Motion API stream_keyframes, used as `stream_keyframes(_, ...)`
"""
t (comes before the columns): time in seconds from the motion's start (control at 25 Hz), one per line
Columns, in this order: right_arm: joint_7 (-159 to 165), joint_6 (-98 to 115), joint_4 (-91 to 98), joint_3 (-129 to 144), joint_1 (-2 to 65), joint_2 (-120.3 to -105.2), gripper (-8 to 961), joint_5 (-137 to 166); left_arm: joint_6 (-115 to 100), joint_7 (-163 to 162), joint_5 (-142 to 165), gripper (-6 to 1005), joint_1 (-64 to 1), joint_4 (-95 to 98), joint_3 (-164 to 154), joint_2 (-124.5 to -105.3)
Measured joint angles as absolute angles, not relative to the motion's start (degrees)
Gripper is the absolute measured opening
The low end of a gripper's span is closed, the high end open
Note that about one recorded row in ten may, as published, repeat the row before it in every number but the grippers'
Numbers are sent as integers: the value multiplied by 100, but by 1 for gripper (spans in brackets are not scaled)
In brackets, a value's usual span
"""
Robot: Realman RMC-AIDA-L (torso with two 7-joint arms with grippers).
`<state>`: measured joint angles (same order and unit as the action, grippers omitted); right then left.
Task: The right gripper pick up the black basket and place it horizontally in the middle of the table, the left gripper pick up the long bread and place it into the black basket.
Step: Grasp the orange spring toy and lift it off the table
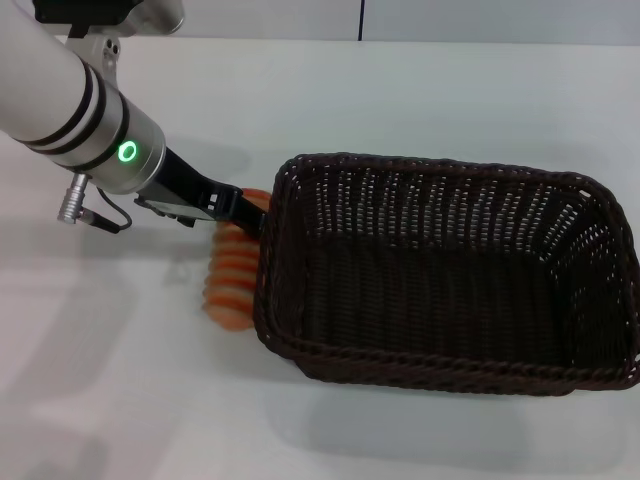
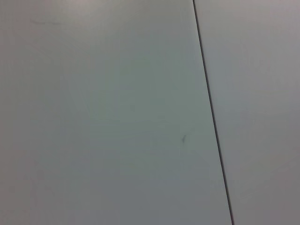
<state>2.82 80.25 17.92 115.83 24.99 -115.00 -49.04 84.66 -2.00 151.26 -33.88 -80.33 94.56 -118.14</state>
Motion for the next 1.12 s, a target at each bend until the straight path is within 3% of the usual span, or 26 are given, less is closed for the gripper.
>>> stream_keyframes(1.12,280,7980,1797,11616,2584,-11473,307,-4835,7999,105,14958,694,-3646,-7120,9563,-11821)
